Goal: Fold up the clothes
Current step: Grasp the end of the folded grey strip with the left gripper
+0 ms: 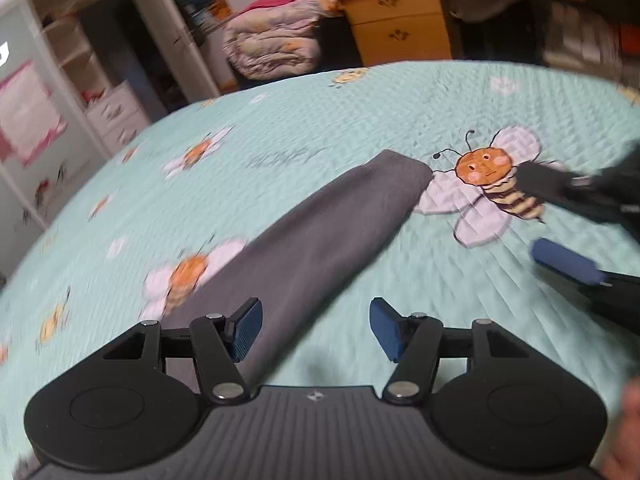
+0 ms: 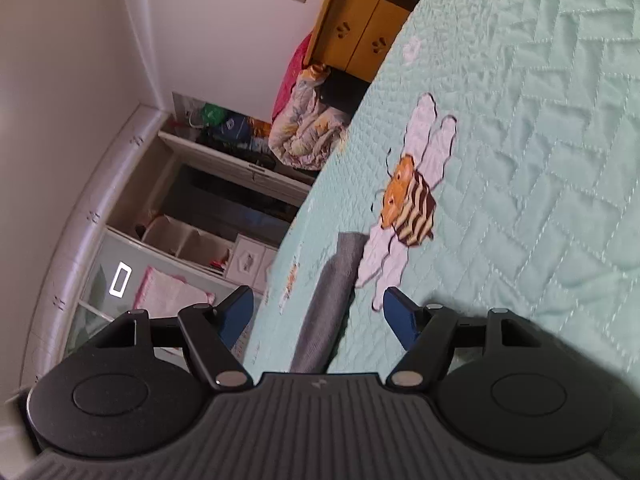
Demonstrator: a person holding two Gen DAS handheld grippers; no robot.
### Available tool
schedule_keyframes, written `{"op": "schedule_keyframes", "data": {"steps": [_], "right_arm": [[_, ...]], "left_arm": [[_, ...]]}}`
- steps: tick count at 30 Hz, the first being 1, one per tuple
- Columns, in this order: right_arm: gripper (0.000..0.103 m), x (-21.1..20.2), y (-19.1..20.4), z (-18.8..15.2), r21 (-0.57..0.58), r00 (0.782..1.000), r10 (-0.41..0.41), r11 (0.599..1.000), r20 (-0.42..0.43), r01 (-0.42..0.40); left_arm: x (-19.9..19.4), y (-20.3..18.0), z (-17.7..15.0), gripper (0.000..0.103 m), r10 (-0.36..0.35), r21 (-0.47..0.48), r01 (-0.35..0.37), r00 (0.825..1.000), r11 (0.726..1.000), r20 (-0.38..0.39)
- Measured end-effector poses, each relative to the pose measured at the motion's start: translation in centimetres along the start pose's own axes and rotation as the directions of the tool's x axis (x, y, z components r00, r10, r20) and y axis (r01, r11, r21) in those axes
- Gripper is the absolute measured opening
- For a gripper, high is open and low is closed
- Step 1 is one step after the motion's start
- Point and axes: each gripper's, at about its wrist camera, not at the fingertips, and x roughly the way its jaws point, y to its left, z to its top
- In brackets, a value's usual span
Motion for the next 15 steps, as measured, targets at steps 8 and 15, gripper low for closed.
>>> {"op": "schedule_keyframes", "data": {"steps": [8, 15], "right_arm": [[0.072, 0.4, -1.0, 1.5, 0.052, 0.999, 0.005, 0.999, 0.037, -0.007], [0.071, -0.1, -1.7, 2.1, 0.066, 0.999, 0.016, 0.998, 0.039, -0.019]], "left_arm": [[5.1, -5.6, 1.6, 0.065, 0.101, 0.253, -0.113, 0.993, 0.961, 0.062], [8.1, -7.1, 3.5, 0.069, 0.251, 0.313, -0.272, 0.962, 0.91, 0.109]]}}
